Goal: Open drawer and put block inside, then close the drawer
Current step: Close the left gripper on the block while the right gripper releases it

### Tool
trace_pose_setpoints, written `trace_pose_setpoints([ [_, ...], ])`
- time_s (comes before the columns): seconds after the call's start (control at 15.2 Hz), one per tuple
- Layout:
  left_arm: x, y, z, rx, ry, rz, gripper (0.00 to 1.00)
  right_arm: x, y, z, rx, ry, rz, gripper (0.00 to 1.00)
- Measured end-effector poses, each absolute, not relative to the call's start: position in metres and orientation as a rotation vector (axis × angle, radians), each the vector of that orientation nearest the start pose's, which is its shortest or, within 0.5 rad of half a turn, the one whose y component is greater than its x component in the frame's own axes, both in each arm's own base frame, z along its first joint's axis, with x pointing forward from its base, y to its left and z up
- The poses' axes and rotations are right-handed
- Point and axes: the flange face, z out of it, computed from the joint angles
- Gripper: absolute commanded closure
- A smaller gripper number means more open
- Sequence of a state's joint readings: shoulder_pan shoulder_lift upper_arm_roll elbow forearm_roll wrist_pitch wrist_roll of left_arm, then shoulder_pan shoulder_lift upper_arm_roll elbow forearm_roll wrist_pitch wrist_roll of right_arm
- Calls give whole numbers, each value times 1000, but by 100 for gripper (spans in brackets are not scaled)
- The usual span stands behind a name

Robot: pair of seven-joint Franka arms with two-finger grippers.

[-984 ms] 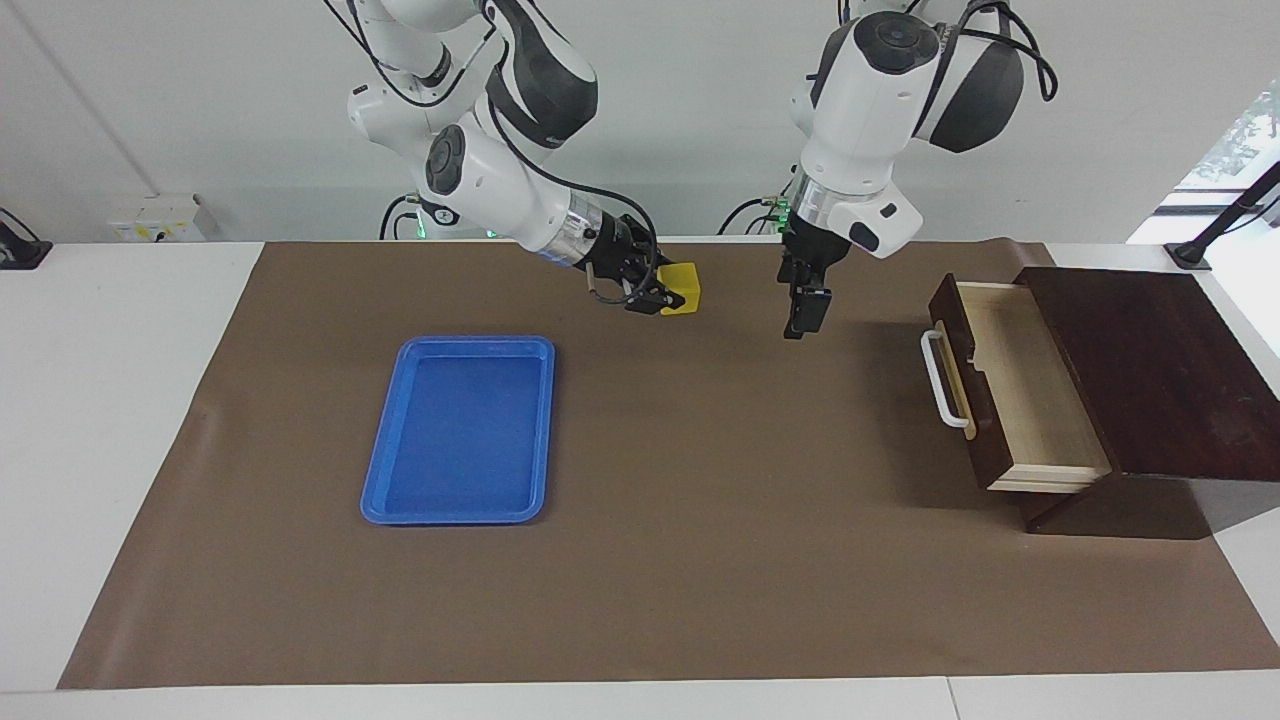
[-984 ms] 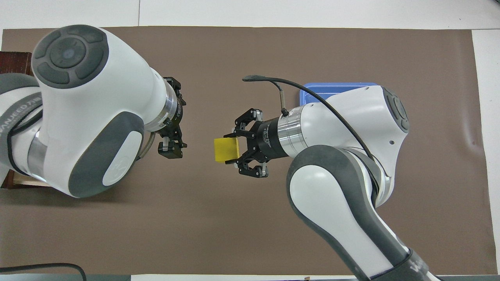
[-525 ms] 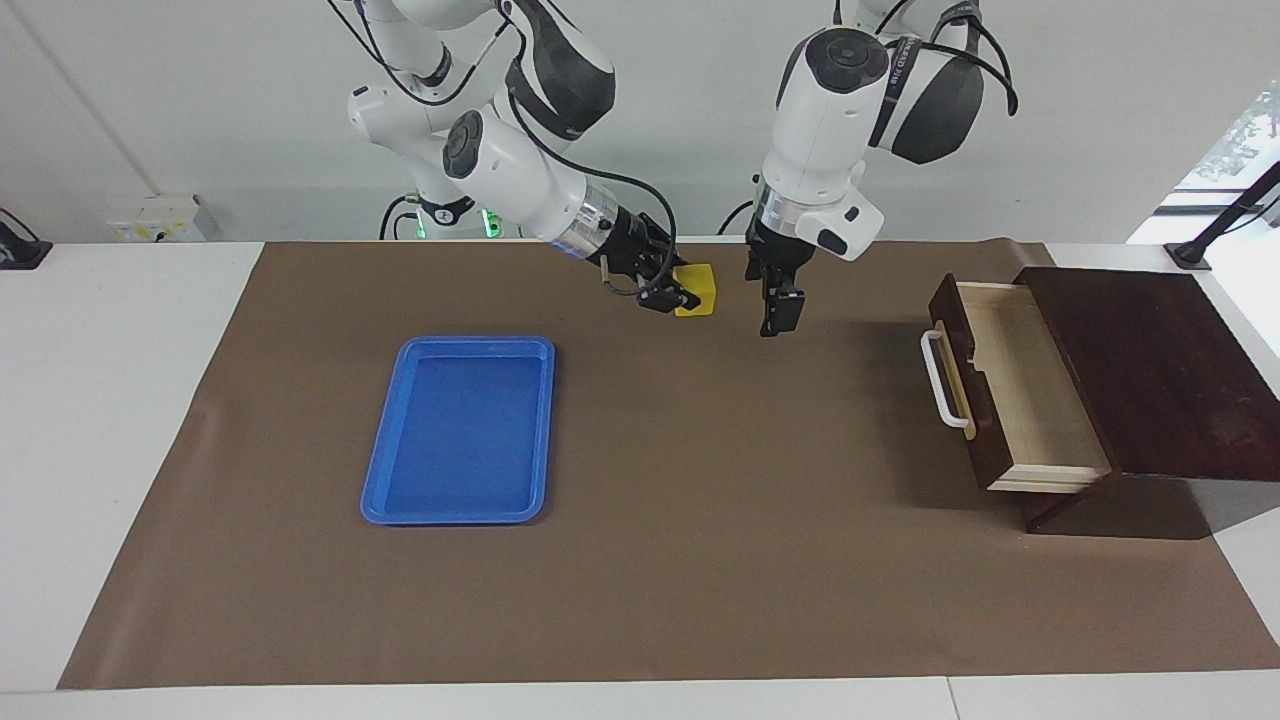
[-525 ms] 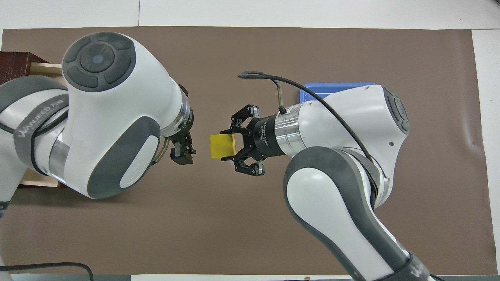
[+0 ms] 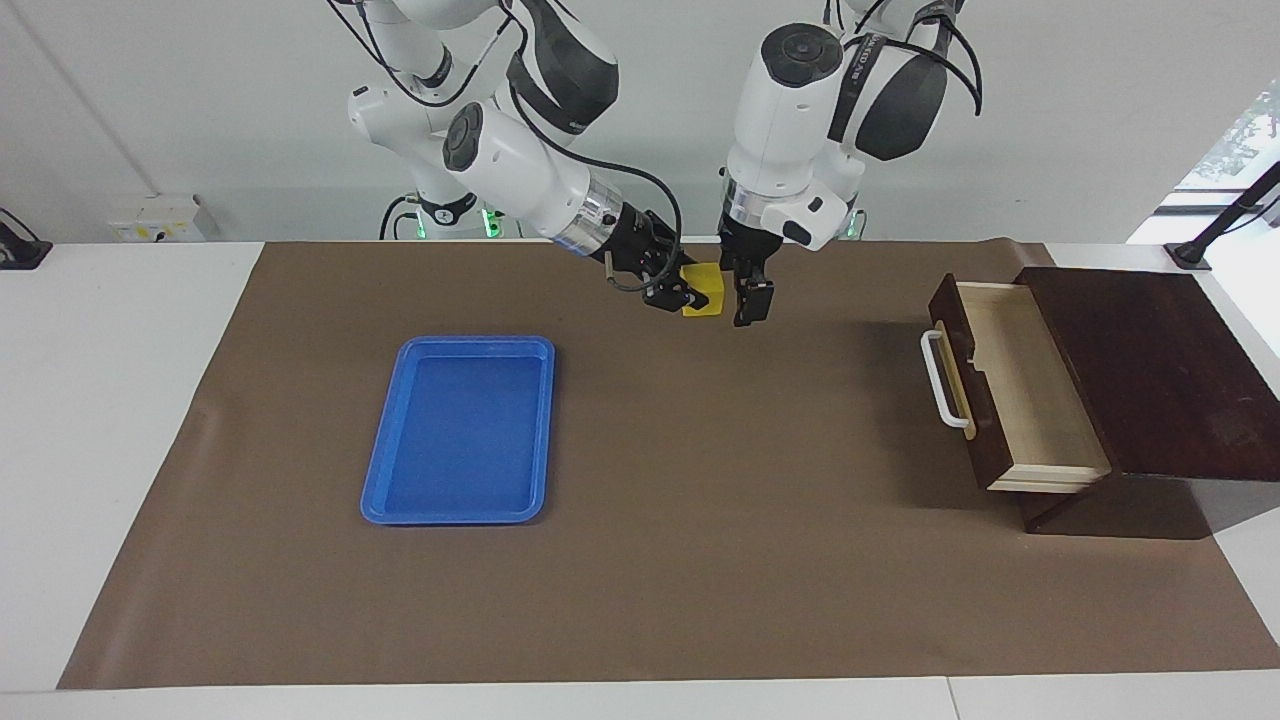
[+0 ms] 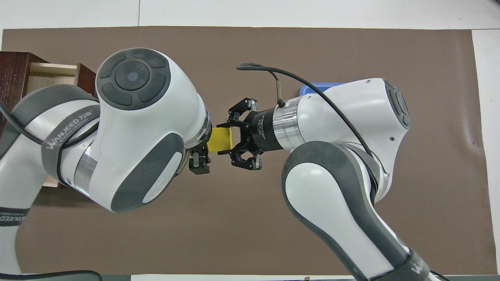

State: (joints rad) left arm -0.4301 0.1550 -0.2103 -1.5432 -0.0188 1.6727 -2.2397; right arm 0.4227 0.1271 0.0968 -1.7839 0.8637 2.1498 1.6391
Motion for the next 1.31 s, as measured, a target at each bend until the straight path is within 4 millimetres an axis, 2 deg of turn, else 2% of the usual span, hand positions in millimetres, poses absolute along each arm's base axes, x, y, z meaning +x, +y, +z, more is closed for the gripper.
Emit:
trace_pose_setpoints([
  [0.26,481,-368,558,2201,2265,-84,2,530,336,517,-1782,1708,766,100],
  [0.46,478,-372,558,2201,2269,-84,10,530,336,517,-1782,1709,765,100],
  [0.52,477,-374,557,2201,2270,-84,15,530,336,517,-1782,1709,765,100],
  [0.59,477,-374,558,2199,2271,-82,26,530,336,517,-1785,1709,768,100],
  [0.66,478,-373,558,2196,2272,-81,45,529,337,516,-1788,1708,770,100],
  [0.72,478,-373,558,2196,2272,-81,76,530,337,516,-1788,1708,770,100],
  [0.79,479,-373,559,2193,2272,-77,100,529,337,516,-1792,1709,773,100],
  [1.31,481,-372,561,2198,2244,-68,100,529,336,515,-1795,1711,778,100],
])
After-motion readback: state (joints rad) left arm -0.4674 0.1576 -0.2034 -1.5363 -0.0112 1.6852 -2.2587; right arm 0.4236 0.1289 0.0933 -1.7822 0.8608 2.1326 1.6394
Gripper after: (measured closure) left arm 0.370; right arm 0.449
